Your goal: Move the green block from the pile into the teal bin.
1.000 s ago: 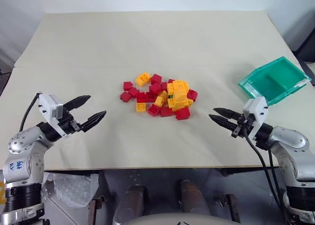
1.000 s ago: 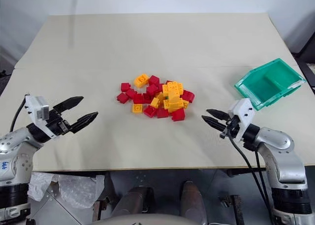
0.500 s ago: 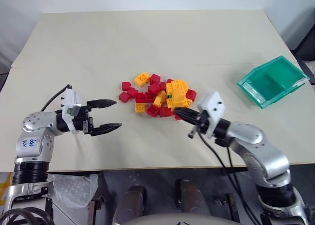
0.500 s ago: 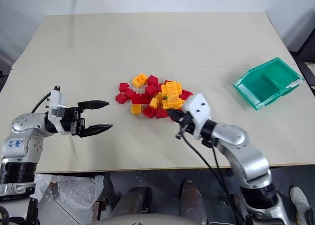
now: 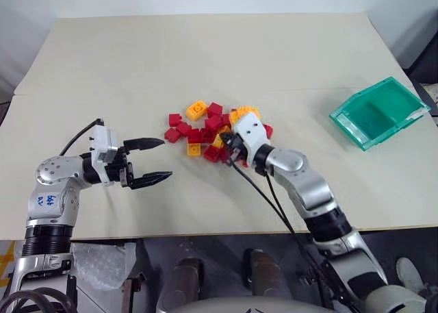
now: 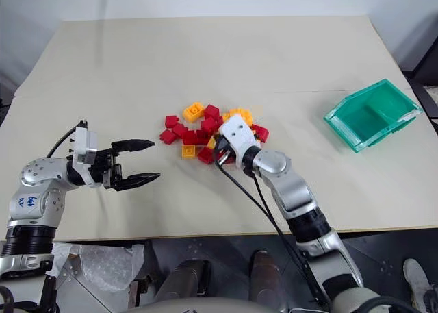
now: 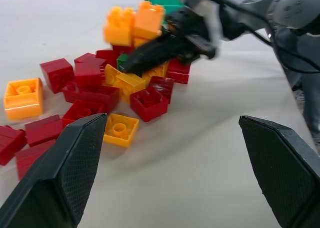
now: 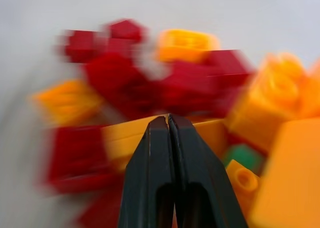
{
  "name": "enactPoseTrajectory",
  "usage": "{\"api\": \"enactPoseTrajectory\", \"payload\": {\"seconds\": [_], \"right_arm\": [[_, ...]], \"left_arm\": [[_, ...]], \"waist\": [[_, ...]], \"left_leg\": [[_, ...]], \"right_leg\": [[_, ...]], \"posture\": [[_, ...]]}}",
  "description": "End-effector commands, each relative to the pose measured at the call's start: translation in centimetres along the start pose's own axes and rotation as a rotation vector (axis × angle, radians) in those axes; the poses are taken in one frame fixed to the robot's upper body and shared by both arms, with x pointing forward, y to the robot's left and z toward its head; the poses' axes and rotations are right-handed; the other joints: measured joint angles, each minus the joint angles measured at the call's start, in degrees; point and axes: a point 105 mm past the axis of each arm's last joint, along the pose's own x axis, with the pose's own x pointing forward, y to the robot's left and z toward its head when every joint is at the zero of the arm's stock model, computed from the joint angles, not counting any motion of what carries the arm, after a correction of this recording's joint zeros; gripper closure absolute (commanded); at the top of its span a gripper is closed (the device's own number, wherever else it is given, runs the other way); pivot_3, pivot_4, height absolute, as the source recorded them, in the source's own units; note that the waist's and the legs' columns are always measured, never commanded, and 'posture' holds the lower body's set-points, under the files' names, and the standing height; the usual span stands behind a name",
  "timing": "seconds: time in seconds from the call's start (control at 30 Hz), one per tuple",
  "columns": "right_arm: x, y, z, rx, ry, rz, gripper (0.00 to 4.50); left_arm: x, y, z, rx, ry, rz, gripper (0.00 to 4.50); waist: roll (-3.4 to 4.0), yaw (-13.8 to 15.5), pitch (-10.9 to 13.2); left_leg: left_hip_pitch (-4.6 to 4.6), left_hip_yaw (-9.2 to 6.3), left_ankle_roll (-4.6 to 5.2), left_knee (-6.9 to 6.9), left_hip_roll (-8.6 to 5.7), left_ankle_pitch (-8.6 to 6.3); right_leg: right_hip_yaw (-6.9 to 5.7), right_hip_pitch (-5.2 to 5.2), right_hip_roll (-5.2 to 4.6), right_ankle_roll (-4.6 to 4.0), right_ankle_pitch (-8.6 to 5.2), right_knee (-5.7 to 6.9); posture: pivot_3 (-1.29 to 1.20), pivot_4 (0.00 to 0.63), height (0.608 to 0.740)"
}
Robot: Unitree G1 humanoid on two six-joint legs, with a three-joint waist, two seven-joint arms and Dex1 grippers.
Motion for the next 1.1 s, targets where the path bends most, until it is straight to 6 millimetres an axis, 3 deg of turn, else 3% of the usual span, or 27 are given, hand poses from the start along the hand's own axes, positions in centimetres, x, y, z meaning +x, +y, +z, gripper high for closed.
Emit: {"api": "enactPoseTrajectory", "payload": {"seconds": [0.03, 0.23, 0.4, 0.53, 0.73, 0.83, 0.97, 1.1], "right_arm": [[-0.2, -2.5, 1.0, -0.014, -0.056, -0.104, 4.43], [-2.0, -7.3, -0.6, -0.024, 0.013, -0.276, 4.43], [-3.6, -8.9, -1.7, -0.09, 0.068, -0.287, 4.43], [-3.4, -6.4, 0.0, -0.07, 0.013, -0.129, 4.43], [-2.3, -3.7, -0.4, -0.077, 0.046, -0.003, 4.43], [-3.8, -2.4, 0.4, -0.049, 0.046, 0.101, 4.43], [-7.2, -1.1, 0.8, -0.042, 0.112, 0.271, 4.43], [-9.6, -2.2, 2.4, -0.042, 0.118, 0.322, 4.43]], "left_arm": [[-0.4, 0.1, 0.9, 0.052, -0.012, 0.022, 0.0], [-0.2, 0.2, 0.6, 0.049, -0.024, 0.052, 0.0], [0.1, 0.3, 0.6, 0.047, -0.032, 0.057, 0.0], [0.3, 0.8, 0.5, 0.046, -0.041, 0.07, 0.0], [1.2, 0.7, 0.6, 0.043, -0.069, 0.066, 0.0], [0.8, 0.7, 0.7, 0.04, -0.074, 0.078, 0.0], [0.0, 0.8, 0.6, 0.037, -0.068, 0.097, 0.0], [-0.3, 0.8, 0.6, 0.028, -0.073, 0.101, 0.0]], "waist": [[0.0, -0.1, 0.0], [0.0, -0.7, 0.0], [0.0, -0.7, 0.0], [0.0, -0.9, 0.0], [0.0, -0.7, 0.0], [0.0, -0.6, 0.0], [0.01, -0.2, 0.0], [0.01, 0.3, 0.0]], "left_leg": [[0.0, -0.01, 0.0, 0.0, 0.01, 0.0], [-0.01, 0.0, 0.01, -0.02, 0.0, -0.01], [-0.01, 0.02, 0.01, -0.03, 0.0, -0.01], [-0.01, 0.12, 0.01, -0.03, 0.03, -0.01], [0.0, 0.13, 0.0, 0.03, 0.04, 0.0], [-0.02, 0.1, 0.02, 0.06, 0.04, -0.01], [-0.08, 0.03, 0.07, 0.06, 0.0, -0.04], [-0.14, 0.05, 0.09, 0.07, 0.03, -0.07]], "right_leg": [[0.0, 0.0, 0.01, 0.0, 0.0, 0.0], [0.0, -0.01, -0.01, 0.0, 0.0, 0.01], [0.01, -0.02, 0.01, 0.0, 0.0, 0.0], [0.04, -0.04, 0.03, 0.0, 0.0, -0.01], [0.05, -0.04, 0.03, 0.0, 0.0, 0.05], [0.05, -0.04, 0.0, 0.0, 0.0, 0.05], [0.02, -0.03, -0.03, 0.0, 0.0, -0.01], [-0.01, 0.0, -0.01, 0.02, 0.01, -0.33]], "posture": [[0.0, 0.15, 0.74], [0.0, 0.15, 0.74], [0.0, 0.15, 0.74], [0.0, 0.15, 0.74], [0.0, 0.15, 0.74], [0.0, 0.15, 0.74], [0.0, 0.15, 0.74], [0.0, 0.15, 0.74]]}}
